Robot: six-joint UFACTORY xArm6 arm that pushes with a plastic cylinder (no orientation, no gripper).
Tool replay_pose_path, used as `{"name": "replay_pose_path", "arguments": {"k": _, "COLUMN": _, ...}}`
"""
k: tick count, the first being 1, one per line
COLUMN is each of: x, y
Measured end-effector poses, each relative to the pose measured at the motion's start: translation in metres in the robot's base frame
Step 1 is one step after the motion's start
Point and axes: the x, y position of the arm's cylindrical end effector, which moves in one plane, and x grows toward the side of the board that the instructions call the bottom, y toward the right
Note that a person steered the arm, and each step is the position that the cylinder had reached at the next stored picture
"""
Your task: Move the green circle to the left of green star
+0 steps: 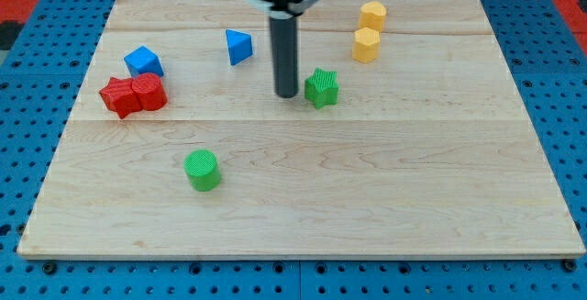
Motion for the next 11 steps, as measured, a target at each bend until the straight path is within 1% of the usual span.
{"name": "replay_pose_path", "arguments": {"k": 1, "x": 0.005, "y": 0.069}}
{"name": "replay_pose_path", "arguments": {"k": 2, "x": 0.010, "y": 0.115}}
{"name": "replay_pose_path", "arguments": {"k": 3, "x": 0.110, "y": 0.078}}
{"name": "replay_pose_path", "arguments": {"k": 4, "x": 0.164, "y": 0.008}}
{"name": "replay_pose_path", "arguments": {"k": 5, "x": 0.162, "y": -0.099}}
{"name": "replay_pose_path", "arguments": {"k": 6, "x": 0.160, "y": -0.109}}
{"name": "replay_pose_path", "arguments": {"k": 7, "x": 0.125, "y": -0.135}}
{"name": "replay_pose_path", "arguments": {"k": 8, "x": 0.100, "y": -0.176}}
{"name": "replay_pose_path", "arguments": {"k": 9, "x": 0.080, "y": -0.134}}
{"name": "replay_pose_path", "arguments": {"k": 11, "x": 0.044, "y": -0.149}}
